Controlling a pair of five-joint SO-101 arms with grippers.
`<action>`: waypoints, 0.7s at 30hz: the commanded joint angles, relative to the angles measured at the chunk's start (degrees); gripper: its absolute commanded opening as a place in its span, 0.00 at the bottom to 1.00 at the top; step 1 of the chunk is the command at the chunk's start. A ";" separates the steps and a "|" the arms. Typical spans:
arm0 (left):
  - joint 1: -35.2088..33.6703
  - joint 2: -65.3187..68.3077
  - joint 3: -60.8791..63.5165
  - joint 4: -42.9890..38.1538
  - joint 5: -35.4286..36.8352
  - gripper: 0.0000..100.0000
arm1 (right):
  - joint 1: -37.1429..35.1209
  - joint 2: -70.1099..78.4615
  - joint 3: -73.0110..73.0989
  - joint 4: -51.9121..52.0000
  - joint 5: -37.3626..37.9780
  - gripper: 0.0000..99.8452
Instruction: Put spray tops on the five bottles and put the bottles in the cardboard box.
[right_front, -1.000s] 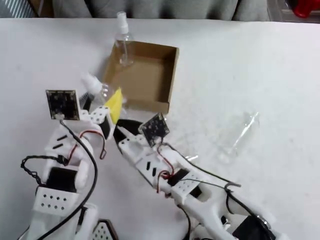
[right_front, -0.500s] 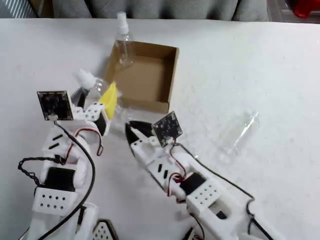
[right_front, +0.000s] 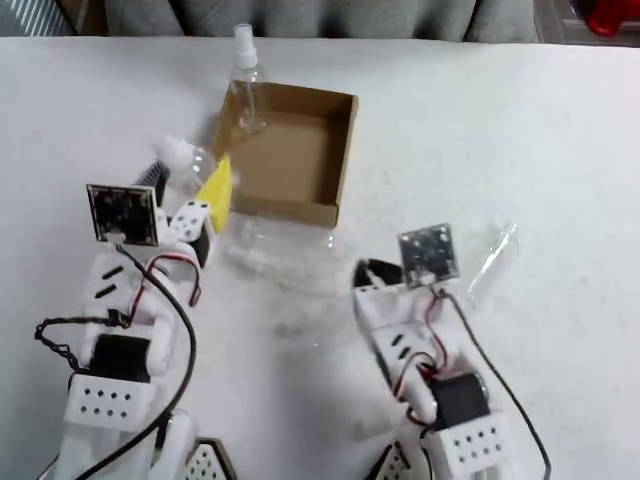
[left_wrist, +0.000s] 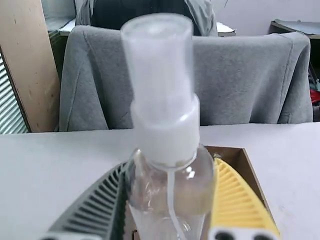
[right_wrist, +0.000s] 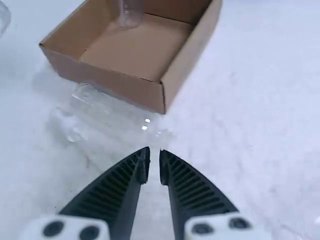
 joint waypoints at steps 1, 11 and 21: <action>-0.66 0.31 -1.23 -2.81 -0.70 0.02 | 9.71 -6.37 1.67 1.27 9.14 0.02; -0.48 17.27 -13.71 -2.73 -0.70 0.02 | 24.04 -12.09 15.47 -2.15 19.16 0.02; -0.04 37.41 -19.69 -15.21 -0.35 0.02 | 22.29 -11.30 15.47 3.30 19.69 0.02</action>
